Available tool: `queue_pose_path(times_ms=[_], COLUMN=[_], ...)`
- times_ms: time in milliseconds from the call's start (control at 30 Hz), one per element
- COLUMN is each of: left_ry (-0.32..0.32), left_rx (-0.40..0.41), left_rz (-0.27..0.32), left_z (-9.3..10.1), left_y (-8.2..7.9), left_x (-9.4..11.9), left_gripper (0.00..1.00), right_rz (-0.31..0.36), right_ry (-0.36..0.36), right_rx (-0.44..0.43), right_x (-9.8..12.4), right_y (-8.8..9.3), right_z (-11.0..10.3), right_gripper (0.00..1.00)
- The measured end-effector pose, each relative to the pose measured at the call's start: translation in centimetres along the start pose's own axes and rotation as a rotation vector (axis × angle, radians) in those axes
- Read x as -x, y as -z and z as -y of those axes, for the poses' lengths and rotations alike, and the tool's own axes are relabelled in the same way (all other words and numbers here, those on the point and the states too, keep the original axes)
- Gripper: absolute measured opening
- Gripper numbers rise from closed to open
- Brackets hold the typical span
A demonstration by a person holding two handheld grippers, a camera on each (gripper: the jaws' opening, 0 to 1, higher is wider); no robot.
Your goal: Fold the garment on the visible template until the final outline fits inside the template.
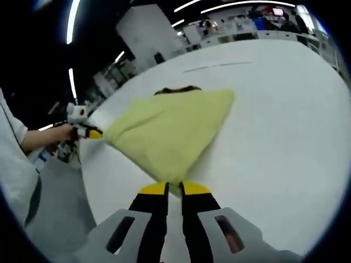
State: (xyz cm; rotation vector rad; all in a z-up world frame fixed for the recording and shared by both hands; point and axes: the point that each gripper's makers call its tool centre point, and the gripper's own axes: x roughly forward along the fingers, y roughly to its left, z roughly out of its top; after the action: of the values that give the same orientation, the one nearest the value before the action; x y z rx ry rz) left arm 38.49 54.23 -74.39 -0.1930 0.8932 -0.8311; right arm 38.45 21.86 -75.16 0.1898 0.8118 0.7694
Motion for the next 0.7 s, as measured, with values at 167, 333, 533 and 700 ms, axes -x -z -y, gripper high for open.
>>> queue_pose_path(times_ms=[167, 333, 533, 700], left_ry=[0.007, 0.010, 0.045, 0.070], left_rx=[0.002, -0.017, -0.096, -0.155], left_rz=[-0.003, -0.017, -0.064, -0.121], left_z=[0.1, 0.2, 0.3, 0.2], left_y=[0.0, -0.1, 0.1, 0.2], left_x=[0.0, 0.1, 0.8, 1.2], left_gripper=[0.01, 0.00, 0.00, 0.00], right_rz=[-0.008, -0.009, -0.022, -0.060], right_ry=[0.008, 0.011, -0.024, -0.055], right_rx=[0.018, 0.035, 0.073, 0.112], right_x=[-0.3, -0.1, 0.7, 1.3], right_y=[0.0, 0.0, 0.0, 0.3], right_z=[-0.7, -1.1, -1.7, -1.7], right_gripper=[0.03, 0.03, 0.02, 0.02])
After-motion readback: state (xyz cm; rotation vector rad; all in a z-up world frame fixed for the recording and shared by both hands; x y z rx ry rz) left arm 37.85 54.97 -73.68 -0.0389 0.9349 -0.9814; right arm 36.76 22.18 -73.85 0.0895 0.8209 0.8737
